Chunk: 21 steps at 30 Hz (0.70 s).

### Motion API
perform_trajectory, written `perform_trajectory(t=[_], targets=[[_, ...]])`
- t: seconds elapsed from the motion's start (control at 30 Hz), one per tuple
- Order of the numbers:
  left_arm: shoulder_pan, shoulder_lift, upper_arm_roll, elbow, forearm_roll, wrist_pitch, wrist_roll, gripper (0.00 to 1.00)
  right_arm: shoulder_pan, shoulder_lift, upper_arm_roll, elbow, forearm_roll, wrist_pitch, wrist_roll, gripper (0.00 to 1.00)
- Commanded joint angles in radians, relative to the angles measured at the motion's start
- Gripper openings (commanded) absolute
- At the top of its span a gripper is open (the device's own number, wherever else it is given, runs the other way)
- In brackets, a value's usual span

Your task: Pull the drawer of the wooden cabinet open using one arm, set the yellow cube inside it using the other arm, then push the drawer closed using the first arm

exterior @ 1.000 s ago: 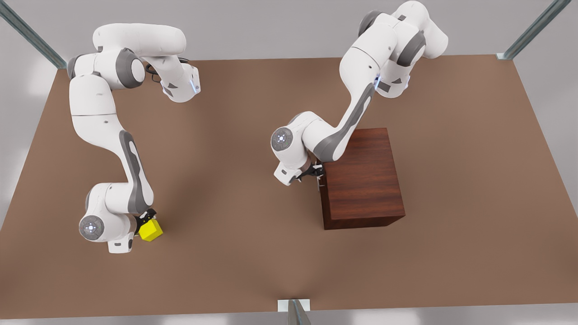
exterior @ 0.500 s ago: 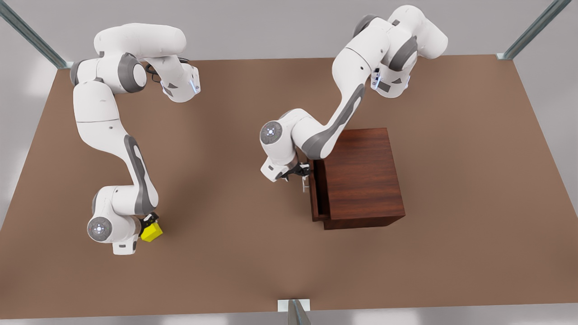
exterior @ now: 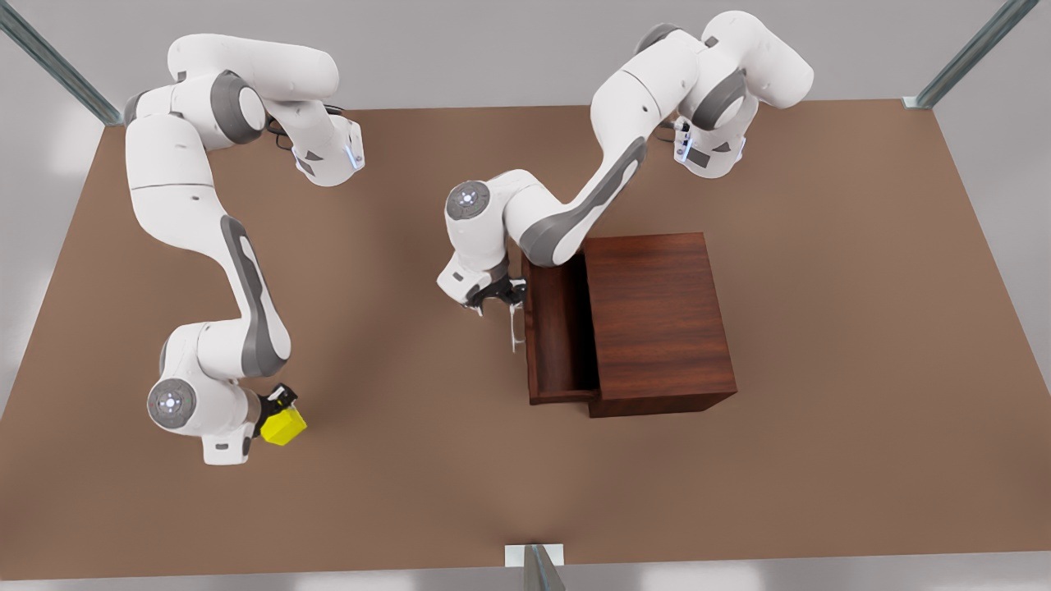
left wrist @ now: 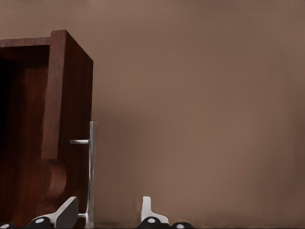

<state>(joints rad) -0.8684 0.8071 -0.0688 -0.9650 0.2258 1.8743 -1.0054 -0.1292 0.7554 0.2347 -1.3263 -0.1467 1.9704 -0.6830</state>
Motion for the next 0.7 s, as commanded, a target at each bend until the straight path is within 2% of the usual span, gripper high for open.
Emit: perform_trajectory(t=[0.0, 0.07, 0.1, 0.13, 0.17, 0.2, 0.27, 0.33, 0.37, 0.4, 0.43, 0.53, 0.57, 0.6, 0.63, 0.67], targets=[[-0.009, -0.072, 0.000, 0.040, -0.048, 0.003, -0.453, 0.76, 0.000, -0.016, 0.035, 0.009, -0.004, -0.077, 0.186, 0.60], [0.126, -0.189, -0.008, 0.040, -0.152, -0.133, -0.371, 0.78, 0.000, -0.019, 0.098, 0.032, -0.005, -0.120, 0.338, 0.60], [0.198, -0.207, -0.006, 0.040, -0.213, -0.254, -0.188, 0.80, 0.013, -0.021, 0.109, 0.052, -0.004, -0.124, 0.396, 0.60], [0.276, -0.210, -0.006, 0.038, -0.218, -0.395, 0.063, 0.84, 0.010, -0.021, 0.156, 0.067, -0.007, -0.125, 0.464, 0.60], [0.371, -0.224, -0.006, 0.038, -0.253, -0.472, 0.280, 0.93, 0.028, -0.021, 0.185, 0.073, -0.010, -0.128, 0.545, 0.60], [0.468, -0.235, -0.005, 0.038, -0.260, -0.530, 0.528, 1.00, 0.028, -0.021, 0.250, 0.114, -0.011, -0.185, 0.672, 0.60], [0.612, -0.249, -0.003, 0.038, -0.258, -0.549, 0.861, 1.00, 0.063, -0.021, 0.304, 0.133, -0.017, -0.211, 0.839, 0.60], [0.701, -0.304, 0.009, 0.032, -0.252, -0.596, 1.045, 1.00, 0.175, -0.021, 0.304, 0.156, -0.017, -0.212, 1.023, 0.60], [0.744, -0.419, 0.004, -0.118, -0.256, -0.549, 1.059, 1.00, 0.224, -0.022, 0.304, 0.162, -0.017, -0.212, 1.099, 0.60], [0.746, -0.594, 0.004, -0.414, -0.258, -0.321, 1.062, 1.00, 0.263, -0.022, 0.304, 0.168, -0.017, -0.212, 1.168, 0.60], [0.743, -0.652, 0.006, -0.535, -0.260, -0.227, 1.056, 1.00, 0.309, -0.022, 0.304, 0.183, -0.017, -0.212, 1.243, 0.60], [0.741, -0.595, 0.007, -0.457, -0.263, -0.268, 0.944, 0.95, 0.425, -0.010, 0.295, 0.263, -0.016, -0.209, 1.410, 0.60], [0.740, -0.575, 0.007, -0.456, -0.261, -0.265, 0.927, 0.84, 0.476, 0.016, 0.288, 0.312, -0.016, -0.205, 1.476, 0.60], [0.741, -0.568, 0.007, -0.456, -0.263, -0.267, 0.901, 0.60, 0.516, 0.045, 0.284, 0.355, -0.016, -0.193, 1.513, 0.60], [0.735, -0.556, 0.006, -0.456, -0.261, -0.270, 0.750, 0.41, 0.540, 0.070, 0.278, 0.392, -0.016, -0.188, 1.536, 0.60], [0.706, -0.533, 0.003, -0.456, -0.264, -0.270, 0.438, 0.24, 0.569, 0.087, 0.268, 0.400, -0.016, -0.153, 1.573, 0.60]])
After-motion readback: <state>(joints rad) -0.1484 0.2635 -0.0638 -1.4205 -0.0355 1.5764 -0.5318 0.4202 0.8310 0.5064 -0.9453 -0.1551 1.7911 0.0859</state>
